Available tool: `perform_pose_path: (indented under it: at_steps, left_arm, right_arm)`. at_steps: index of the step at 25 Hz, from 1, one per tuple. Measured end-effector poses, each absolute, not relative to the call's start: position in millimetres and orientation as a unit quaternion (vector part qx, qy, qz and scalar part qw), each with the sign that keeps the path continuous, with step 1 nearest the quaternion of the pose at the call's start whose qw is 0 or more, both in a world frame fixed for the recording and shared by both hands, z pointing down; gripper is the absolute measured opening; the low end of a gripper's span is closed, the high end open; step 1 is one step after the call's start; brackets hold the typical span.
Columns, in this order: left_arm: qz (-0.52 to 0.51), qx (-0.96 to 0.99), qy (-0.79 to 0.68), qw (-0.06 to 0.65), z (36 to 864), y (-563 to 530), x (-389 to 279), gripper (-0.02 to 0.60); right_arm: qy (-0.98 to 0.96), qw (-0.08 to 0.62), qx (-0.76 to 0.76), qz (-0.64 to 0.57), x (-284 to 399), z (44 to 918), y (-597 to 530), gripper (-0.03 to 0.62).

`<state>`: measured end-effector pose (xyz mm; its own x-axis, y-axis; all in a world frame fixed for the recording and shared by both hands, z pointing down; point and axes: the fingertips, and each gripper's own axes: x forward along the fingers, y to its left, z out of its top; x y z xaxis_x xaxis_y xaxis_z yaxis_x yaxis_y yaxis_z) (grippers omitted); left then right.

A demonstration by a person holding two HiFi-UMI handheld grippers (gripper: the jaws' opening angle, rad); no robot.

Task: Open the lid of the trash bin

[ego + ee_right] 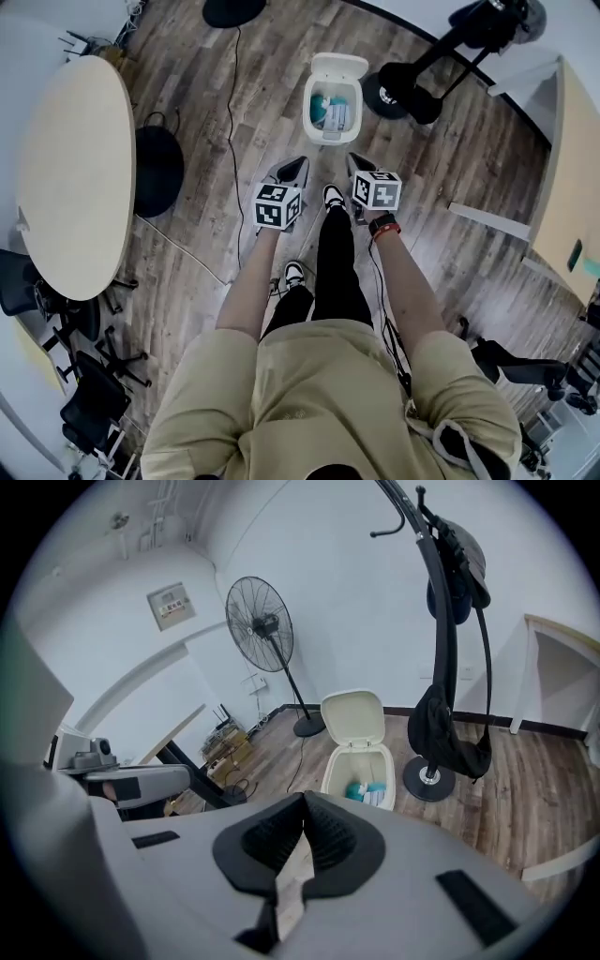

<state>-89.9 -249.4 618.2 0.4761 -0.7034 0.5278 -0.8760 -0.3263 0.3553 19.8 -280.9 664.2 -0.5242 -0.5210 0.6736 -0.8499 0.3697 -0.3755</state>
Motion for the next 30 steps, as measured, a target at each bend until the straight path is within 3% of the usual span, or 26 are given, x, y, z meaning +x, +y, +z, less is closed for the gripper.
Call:
perform_pose_path:
  at_steps: [30]
  left_arm:
    - [0.061,0.836,-0.532,0.121,331.5,-70.8,-102.1,0.025]
  right_arm:
    - [-0.825,0.091,0.522,0.200,50.8,371.4,-90.5,0.015]
